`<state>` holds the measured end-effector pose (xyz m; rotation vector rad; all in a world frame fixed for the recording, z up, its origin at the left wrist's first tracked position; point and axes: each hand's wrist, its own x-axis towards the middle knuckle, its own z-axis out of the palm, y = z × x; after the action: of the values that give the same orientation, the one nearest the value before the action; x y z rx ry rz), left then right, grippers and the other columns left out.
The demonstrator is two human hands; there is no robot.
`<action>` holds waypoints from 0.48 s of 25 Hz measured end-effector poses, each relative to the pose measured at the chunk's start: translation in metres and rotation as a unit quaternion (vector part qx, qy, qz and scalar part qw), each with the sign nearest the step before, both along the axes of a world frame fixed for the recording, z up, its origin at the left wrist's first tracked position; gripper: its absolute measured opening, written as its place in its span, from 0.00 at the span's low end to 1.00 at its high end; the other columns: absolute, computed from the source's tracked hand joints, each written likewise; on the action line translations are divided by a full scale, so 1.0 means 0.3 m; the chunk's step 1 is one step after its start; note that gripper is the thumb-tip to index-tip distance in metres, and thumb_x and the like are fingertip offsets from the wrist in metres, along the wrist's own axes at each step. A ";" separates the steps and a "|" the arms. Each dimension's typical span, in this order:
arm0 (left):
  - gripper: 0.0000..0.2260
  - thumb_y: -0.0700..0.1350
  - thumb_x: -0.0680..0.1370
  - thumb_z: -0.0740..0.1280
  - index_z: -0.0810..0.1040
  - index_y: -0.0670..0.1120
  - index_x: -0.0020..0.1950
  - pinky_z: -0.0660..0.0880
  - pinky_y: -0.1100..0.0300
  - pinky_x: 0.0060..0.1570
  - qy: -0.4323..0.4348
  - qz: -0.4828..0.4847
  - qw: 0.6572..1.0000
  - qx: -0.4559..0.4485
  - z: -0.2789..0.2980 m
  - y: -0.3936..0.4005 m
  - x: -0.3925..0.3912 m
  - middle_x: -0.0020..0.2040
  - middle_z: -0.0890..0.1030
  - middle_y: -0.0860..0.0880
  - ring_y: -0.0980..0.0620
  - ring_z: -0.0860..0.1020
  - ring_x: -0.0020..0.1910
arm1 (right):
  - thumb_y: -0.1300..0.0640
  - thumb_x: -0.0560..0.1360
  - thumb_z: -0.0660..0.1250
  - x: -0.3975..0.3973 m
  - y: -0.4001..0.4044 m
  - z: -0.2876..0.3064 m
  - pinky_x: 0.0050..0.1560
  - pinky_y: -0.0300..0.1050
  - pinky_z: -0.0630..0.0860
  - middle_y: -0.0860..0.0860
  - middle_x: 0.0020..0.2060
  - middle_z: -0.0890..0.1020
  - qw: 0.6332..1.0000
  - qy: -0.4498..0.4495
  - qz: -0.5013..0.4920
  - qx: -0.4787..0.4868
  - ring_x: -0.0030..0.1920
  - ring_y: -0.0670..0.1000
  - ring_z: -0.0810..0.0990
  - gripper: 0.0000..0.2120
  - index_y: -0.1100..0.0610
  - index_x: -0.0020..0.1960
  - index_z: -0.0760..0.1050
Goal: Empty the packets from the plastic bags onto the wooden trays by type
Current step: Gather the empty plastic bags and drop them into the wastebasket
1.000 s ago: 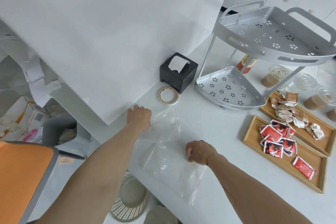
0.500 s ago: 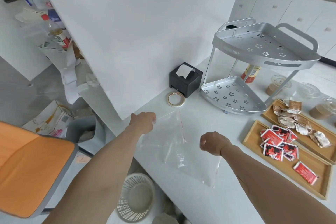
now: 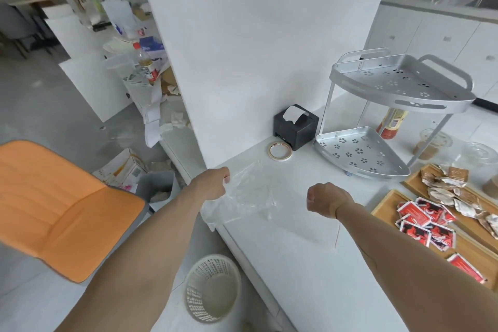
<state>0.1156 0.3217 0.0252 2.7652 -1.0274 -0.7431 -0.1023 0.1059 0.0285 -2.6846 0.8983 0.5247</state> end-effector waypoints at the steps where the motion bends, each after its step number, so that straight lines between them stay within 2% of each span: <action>1: 0.13 0.36 0.74 0.60 0.70 0.51 0.54 0.66 0.58 0.32 0.004 0.014 1.000 -0.009 0.005 0.027 -0.002 0.39 0.72 0.50 0.51 0.70 0.32 | 0.56 0.74 0.60 0.009 0.015 0.004 0.47 0.45 0.74 0.51 0.53 0.81 1.000 -0.007 0.004 0.001 0.53 0.56 0.81 0.12 0.52 0.54 0.79; 4: 0.11 0.37 0.75 0.62 0.71 0.49 0.55 0.68 0.58 0.33 0.006 0.042 0.999 -0.033 0.029 0.125 -0.003 0.41 0.73 0.48 0.48 0.73 0.36 | 0.56 0.76 0.58 0.055 0.070 0.011 0.47 0.45 0.75 0.52 0.53 0.81 0.999 -0.024 0.025 -0.009 0.52 0.57 0.81 0.12 0.52 0.54 0.78; 8: 0.05 0.39 0.76 0.61 0.70 0.45 0.51 0.71 0.56 0.39 0.003 0.080 0.996 -0.027 0.028 0.318 0.029 0.46 0.74 0.47 0.45 0.76 0.45 | 0.57 0.75 0.58 0.167 0.187 0.036 0.48 0.45 0.75 0.51 0.54 0.80 0.997 -0.047 0.058 -0.009 0.53 0.56 0.80 0.13 0.50 0.56 0.77; 10: 0.06 0.41 0.78 0.60 0.71 0.44 0.54 0.72 0.54 0.41 -0.007 0.096 0.995 -0.013 0.025 0.429 0.047 0.49 0.77 0.45 0.44 0.77 0.46 | 0.58 0.75 0.59 0.237 0.270 0.046 0.47 0.44 0.73 0.51 0.54 0.80 0.996 -0.061 0.070 0.006 0.52 0.56 0.80 0.14 0.47 0.56 0.77; 12: 0.08 0.44 0.81 0.58 0.71 0.43 0.58 0.70 0.56 0.41 -0.012 0.106 0.994 -0.004 0.014 0.537 0.055 0.49 0.76 0.45 0.45 0.74 0.45 | 0.57 0.75 0.59 0.305 0.374 0.042 0.45 0.44 0.73 0.51 0.53 0.80 0.994 -0.074 0.084 0.017 0.51 0.56 0.80 0.14 0.47 0.56 0.77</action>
<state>0.1320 0.4828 0.0295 2.8243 -0.7211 -0.6749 -0.0108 0.2182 0.0411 -2.7408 0.6224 0.3643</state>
